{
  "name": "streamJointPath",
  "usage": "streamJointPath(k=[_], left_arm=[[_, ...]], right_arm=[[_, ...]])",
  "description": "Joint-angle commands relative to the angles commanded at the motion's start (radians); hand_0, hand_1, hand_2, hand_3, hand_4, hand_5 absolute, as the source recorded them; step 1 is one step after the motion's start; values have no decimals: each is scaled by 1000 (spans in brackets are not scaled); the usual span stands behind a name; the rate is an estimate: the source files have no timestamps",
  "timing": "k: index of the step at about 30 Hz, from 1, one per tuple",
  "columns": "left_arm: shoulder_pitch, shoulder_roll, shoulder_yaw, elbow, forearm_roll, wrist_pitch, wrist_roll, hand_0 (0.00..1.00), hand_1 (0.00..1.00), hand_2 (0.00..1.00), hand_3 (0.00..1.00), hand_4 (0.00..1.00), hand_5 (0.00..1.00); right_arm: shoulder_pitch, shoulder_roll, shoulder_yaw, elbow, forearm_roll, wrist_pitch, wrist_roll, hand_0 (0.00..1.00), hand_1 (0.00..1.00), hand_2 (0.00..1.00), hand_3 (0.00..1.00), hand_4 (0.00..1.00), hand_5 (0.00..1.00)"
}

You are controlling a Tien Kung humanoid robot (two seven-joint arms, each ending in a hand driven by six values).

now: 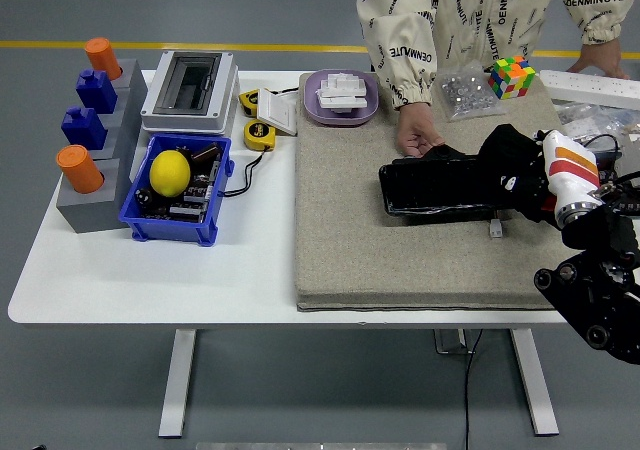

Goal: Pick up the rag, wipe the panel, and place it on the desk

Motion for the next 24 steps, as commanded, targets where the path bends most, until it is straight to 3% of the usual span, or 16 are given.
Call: streamJointPath(k=[24], left_arm=[[-3,6,11,0,-3,0,0,608,640,655,562,627,438]], right_arm=[[37,61,-135,13,13,6,-6,297,427,452,487,907,122]])
